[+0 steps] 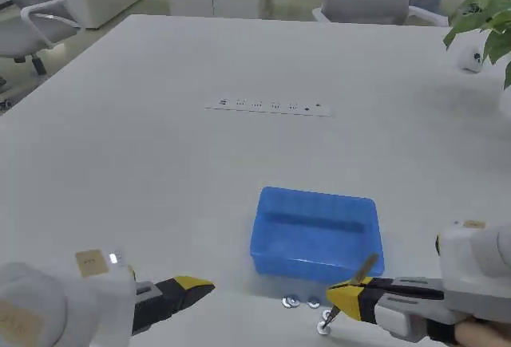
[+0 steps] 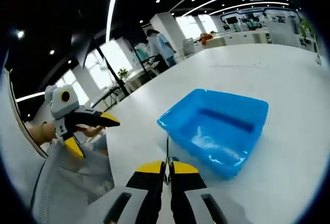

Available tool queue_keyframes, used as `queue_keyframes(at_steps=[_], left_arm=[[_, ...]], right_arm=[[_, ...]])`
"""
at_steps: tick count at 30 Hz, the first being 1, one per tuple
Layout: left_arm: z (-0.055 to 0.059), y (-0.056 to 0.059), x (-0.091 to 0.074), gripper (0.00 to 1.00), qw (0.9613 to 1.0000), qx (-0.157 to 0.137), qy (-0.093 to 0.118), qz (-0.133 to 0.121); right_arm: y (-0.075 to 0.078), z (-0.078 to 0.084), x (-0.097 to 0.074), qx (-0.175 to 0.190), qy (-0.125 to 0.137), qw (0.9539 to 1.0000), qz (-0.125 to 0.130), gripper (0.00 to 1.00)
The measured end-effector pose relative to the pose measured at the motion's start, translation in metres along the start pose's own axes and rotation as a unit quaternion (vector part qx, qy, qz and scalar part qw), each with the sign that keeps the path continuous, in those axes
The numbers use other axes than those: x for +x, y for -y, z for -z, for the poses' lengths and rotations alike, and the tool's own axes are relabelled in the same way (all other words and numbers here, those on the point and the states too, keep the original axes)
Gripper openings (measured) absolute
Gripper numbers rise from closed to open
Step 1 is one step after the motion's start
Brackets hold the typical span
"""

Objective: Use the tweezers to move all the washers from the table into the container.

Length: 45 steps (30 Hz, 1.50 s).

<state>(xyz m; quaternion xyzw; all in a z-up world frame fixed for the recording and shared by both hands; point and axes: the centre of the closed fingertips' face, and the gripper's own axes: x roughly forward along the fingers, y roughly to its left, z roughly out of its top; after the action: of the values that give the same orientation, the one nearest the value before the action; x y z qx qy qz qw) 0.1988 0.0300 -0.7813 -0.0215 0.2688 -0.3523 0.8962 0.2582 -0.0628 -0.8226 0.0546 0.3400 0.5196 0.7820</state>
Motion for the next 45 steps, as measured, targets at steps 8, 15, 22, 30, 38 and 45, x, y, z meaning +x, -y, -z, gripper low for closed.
queue_keyframes(at_steps=[8,15,22,30,38,45], left_arm=[[-0.023,-0.029,-0.015,0.78,0.9921,0.023,0.075,-0.098],[-0.022,-0.034,-0.018,0.8,0.9914,0.013,0.082,-0.101],[-0.021,-0.03,-0.016,0.81,0.9926,0.018,0.078,-0.091],[-0.021,-0.033,-0.016,0.81,0.9915,0.029,0.076,-0.101],[-0.022,-0.035,-0.019,0.81,0.9901,0.033,0.081,-0.11],[-0.023,-0.037,-0.02,0.81,0.9896,0.032,0.084,-0.113]], right_arm=[[0.003,0.006,0.003,-0.018,-0.026,0.9994,0.016,0.02],[0.001,0.008,0.007,-0.024,-0.036,0.9989,0.015,0.03],[-0.014,0.014,0.012,-0.078,-0.06,0.9951,-0.004,0.03],[-0.037,0.024,0.023,-0.253,-0.114,0.9606,0.003,0.03],[-0.022,0.016,0.022,-0.162,-0.062,0.9833,0.054,0.0],[-0.01,0.008,0.011,-0.091,-0.016,0.9945,0.05,0.01]])
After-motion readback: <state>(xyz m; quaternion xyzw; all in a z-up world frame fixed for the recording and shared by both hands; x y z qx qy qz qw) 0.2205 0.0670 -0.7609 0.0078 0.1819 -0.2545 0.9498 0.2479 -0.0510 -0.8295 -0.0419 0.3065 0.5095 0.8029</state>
